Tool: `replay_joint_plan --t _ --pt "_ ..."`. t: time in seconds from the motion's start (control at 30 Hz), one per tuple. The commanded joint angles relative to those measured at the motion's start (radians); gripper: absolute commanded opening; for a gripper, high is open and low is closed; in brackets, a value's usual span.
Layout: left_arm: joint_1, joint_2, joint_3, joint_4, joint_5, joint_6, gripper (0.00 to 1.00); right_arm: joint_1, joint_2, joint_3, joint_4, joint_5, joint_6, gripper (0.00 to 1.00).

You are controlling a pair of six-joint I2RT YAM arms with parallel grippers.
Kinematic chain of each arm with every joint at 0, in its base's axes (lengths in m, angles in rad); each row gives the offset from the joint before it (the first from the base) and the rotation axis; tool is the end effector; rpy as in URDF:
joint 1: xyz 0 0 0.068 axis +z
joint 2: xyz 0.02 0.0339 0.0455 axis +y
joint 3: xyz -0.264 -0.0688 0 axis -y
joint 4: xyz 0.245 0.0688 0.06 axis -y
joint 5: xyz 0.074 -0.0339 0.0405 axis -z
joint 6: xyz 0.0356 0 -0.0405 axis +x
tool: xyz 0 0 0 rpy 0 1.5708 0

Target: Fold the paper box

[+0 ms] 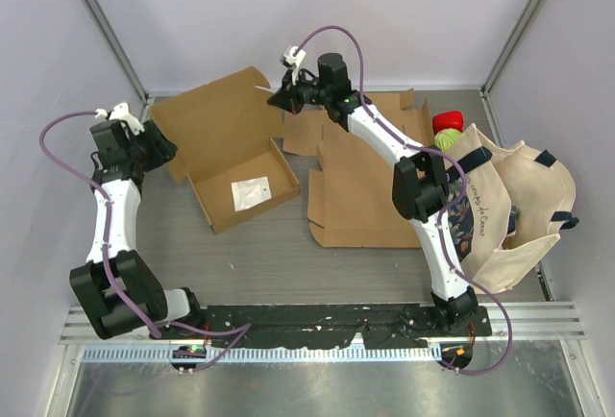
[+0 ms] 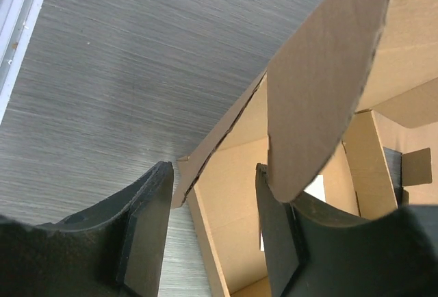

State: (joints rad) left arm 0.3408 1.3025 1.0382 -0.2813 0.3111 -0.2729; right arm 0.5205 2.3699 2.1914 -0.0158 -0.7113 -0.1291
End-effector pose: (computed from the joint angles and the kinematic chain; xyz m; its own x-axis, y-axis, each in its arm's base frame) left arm 0.2811 0.0881 0.3060 -0.4517 -0.4324 -0.7804 -0.2008 0.9015 -0.3834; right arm 0.4743 0.2987 0.2937 -0.0461 -0.1388 -0.9892 -0.9462 0.3235 -0.0013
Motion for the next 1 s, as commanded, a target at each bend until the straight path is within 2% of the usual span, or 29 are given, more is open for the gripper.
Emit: replay_joint_plan --t 0.0,0.1,0.2,0.23,0.3,0.33,0.37,0.4,0.43,0.47,0.6,0.63,0.7,0.73,0.77,0.87,0.97 --pt "0.001 -0.005 0.069 -0.007 -0.016 0.034 0.55 0.003 -0.063 0.039 0.022 -0.019 -0.018 0.01" --pt "0.003 0.009 0.106 -0.016 -0.018 0.043 0.53 0.006 -0.067 0.041 -0.004 -0.016 -0.020 0.01" --pt "0.001 0.029 0.125 -0.018 -0.006 0.034 0.43 0.004 -0.069 0.042 -0.007 -0.008 -0.021 0.01" --pt "0.000 0.032 0.126 -0.018 -0.006 0.034 0.35 0.009 -0.070 0.042 -0.009 -0.005 -0.020 0.01" --pt "-0.014 0.041 0.122 -0.019 -0.006 0.034 0.28 0.015 -0.074 0.039 -0.009 0.028 -0.007 0.01" --pt "-0.023 0.041 0.118 -0.016 -0.003 0.044 0.19 0.030 -0.081 0.033 -0.007 0.050 -0.004 0.01" --pt "-0.057 0.041 0.111 -0.015 -0.009 0.052 0.16 0.039 -0.087 0.024 -0.006 0.073 -0.003 0.01" --pt "-0.077 0.035 0.108 -0.013 -0.065 0.060 0.12 0.050 -0.095 0.012 0.000 0.144 0.005 0.01" --pt "-0.097 0.031 0.108 -0.013 -0.091 0.064 0.03 0.061 -0.119 -0.020 0.010 0.209 0.035 0.01" --pt "-0.132 0.026 0.111 -0.012 -0.119 0.058 0.00 0.085 -0.130 -0.041 0.049 0.264 0.054 0.01" --pt "-0.230 -0.032 0.070 0.106 -0.337 0.008 0.00 0.160 -0.225 -0.203 0.212 0.638 0.173 0.01" --pt "-0.249 -0.058 0.054 0.144 -0.427 -0.006 0.00 0.182 -0.242 -0.272 0.285 0.802 0.177 0.01" --pt "-0.287 -0.086 -0.003 0.275 -0.467 -0.038 0.00 0.240 -0.270 -0.320 0.351 0.971 0.175 0.01" --pt "-0.296 -0.097 -0.029 0.337 -0.516 -0.049 0.00 0.256 -0.271 -0.353 0.385 1.104 0.168 0.01" --pt "-0.310 -0.115 -0.085 0.444 -0.533 -0.063 0.00 0.269 -0.265 -0.366 0.448 1.150 0.171 0.01" --pt "-0.321 -0.132 -0.165 0.582 -0.575 -0.100 0.00 0.297 -0.270 -0.439 0.566 1.251 0.180 0.01" --pt "-0.332 -0.160 -0.245 0.691 -0.601 -0.097 0.00 0.312 -0.307 -0.643 0.844 1.254 0.163 0.01"
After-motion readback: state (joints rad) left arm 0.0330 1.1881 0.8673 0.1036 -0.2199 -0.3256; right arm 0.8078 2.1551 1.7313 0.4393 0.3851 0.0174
